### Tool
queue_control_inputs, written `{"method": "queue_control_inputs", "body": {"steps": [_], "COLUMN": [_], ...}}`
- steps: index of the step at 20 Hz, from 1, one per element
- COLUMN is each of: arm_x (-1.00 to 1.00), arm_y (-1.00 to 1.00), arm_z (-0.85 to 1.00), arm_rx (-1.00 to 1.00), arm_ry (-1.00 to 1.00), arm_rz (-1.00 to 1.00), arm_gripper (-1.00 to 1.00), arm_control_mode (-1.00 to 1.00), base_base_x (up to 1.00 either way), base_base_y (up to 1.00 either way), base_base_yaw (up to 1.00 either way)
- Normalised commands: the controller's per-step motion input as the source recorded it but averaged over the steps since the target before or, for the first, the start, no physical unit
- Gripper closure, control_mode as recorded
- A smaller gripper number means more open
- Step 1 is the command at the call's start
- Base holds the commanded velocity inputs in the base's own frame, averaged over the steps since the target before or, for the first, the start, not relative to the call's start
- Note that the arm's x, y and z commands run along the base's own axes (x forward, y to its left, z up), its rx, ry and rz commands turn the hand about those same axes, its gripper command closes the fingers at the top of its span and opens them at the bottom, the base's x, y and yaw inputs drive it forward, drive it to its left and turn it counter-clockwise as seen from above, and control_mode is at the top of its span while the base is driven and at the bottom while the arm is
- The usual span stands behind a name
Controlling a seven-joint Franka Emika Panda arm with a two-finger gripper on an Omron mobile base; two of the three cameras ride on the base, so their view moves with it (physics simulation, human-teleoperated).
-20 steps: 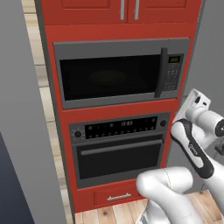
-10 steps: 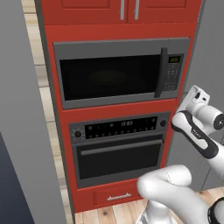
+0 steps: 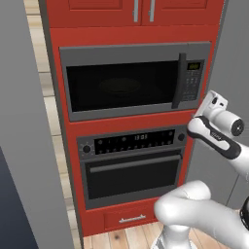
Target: Remove the kiwi from the bowl and place it on the small plate. Then place the bowl with only the chicken drumstick in the microwave, close the door, and press the start button to microwave the chicken drumstick.
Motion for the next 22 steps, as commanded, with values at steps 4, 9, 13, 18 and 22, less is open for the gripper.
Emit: {"method": "queue_control_inputs", "body": {"steps": [4,9,13,18,22], "arm_x": [0.32,0.22,0.16,0.21,0.31], "arm_y": [0.0,-0.05,-0.24,-0.17,-0.06], "arm_z": [-0.13,-0.14,-0.01,-0.01,-0.09], "arm_rx": [0.0,0.0,0.0,0.0,0.0], "arm_ry": [0.0,0.0,0.0,0.0,0.0], "arm_rz": [0.0,0.0,0.0,0.0,0.0], "arm_gripper": [-1.0,-1.0,-1.0,-1.0,-1.0], "arm_control_mode": [-1.0,-1.0,-1.0,-1.0,-1.0], "base_base_x": [0.0,0.0,0.0,0.0,0.0], "base_base_y": [0.0,0.0,0.0,0.0,0.0], "base_base_yaw": [0.0,0.0,0.0,0.0,0.0]}}
